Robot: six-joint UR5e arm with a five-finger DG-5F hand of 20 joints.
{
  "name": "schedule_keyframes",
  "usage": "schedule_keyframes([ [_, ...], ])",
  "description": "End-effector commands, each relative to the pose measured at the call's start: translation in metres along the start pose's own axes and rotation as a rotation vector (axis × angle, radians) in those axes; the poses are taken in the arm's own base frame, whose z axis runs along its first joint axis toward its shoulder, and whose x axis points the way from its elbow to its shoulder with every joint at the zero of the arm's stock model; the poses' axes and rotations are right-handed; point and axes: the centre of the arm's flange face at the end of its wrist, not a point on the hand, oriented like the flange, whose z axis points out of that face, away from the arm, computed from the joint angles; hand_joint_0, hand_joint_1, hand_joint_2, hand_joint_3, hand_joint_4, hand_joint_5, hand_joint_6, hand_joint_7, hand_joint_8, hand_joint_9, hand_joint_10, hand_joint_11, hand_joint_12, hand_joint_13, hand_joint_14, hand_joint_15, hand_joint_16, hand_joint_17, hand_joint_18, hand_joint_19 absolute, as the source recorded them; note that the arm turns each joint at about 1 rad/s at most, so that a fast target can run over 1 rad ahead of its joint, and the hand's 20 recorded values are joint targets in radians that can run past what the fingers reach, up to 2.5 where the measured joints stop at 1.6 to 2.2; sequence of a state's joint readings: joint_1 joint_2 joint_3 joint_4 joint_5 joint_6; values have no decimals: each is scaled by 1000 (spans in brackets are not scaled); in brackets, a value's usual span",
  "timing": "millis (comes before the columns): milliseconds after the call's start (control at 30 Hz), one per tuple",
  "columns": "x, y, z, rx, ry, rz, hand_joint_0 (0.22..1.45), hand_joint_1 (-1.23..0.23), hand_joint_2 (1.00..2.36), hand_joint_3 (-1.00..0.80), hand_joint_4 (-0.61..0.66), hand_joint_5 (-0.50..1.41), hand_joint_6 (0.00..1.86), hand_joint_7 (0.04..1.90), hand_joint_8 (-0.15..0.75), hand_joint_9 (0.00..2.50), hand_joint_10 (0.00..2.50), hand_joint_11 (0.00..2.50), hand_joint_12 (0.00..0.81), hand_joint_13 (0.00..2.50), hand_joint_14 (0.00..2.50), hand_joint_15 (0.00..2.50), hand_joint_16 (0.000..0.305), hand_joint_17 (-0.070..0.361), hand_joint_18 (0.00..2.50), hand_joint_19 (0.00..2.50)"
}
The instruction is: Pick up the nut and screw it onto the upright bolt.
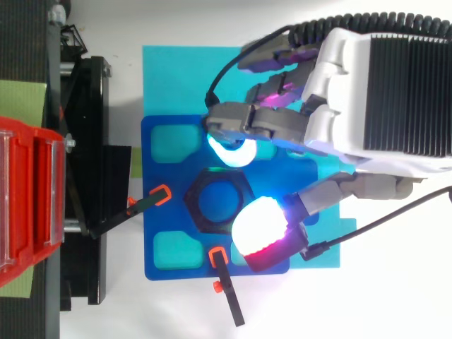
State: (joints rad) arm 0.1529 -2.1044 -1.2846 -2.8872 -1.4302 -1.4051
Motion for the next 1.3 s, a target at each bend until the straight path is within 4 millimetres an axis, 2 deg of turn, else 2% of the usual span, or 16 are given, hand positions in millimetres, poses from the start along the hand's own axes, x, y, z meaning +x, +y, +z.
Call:
schedule_keyframes([
  [0, -12, 1, 4, -8, -18, 1, 534, -258, 1000, -500, 250, -26, 505, 1038, 257, 1382, 0, 92, 197, 945, 0, 0, 19, 42, 570, 64],
  [100, -19, 3, 6, -16, -23, -1, 526, -245, 1000, -500, 243, -63, 504, 884, 256, 1248, 0, 25, 220, 851, 0, 0, 23, 51, 501, 51],
  [200, -21, 4, 7, -24, -26, -2, 524, -243, 1000, -500, 204, -78, 502, 698, 239, 1141, 0, 0, 201, 745, 0, 0, 23, 51, 402, 0],
  [400, -23, 15, 10, -50, -51, -5, 517, -234, 1000, -500, 196, -87, 501, 609, 203, 977, 0, 0, 210, 589, 0, 0, 23, 51, 187, 0],
  [467, -19, 19, 11, -51, -50, -12, 515, -230, 1000, -500, 193, -92, 501, 602, 205, 969, 0, 0, 212, 566, 0, 0, 23, 52, 167, 0],
  [533, -3, 21, 15, -53, -31, -17, 513, -226, 1000, -500, 198, -98, 501, 599, 203, 914, 0, 0, 214, 550, 0, 0, 23, 53, 153, 0],
  [600, 5, 22, 18, -60, -25, -12, 513, -225, 1000, -500, 199, -99, 501, 605, 206, 904, 0, 0, 218, 544, 0, 0, 23, 53, 142, 0],
  [633, 18, 21, 24, -57, -24, 3, 513, -225, 1000, -500, 197, -99, 501, 604, 208, 898, 0, 0, 220, 543, 0, 0, 24, 53, 138, 0],
  [700, 22, 20, 26, -51, -22, 31, 512, -224, 1000, -500, 197, -99, 501, 606, 209, 893, 0, 0, 221, 545, 0, 0, 24, 53, 137, 0],
  [1267, 25, 21, 23, -45, 9, 38, 515, -217, 1000, -500, 218, -74, 503, 753, 233, 894, 0, 0, 244, 568, 0, 0, 24, 54, 132, 0],
])
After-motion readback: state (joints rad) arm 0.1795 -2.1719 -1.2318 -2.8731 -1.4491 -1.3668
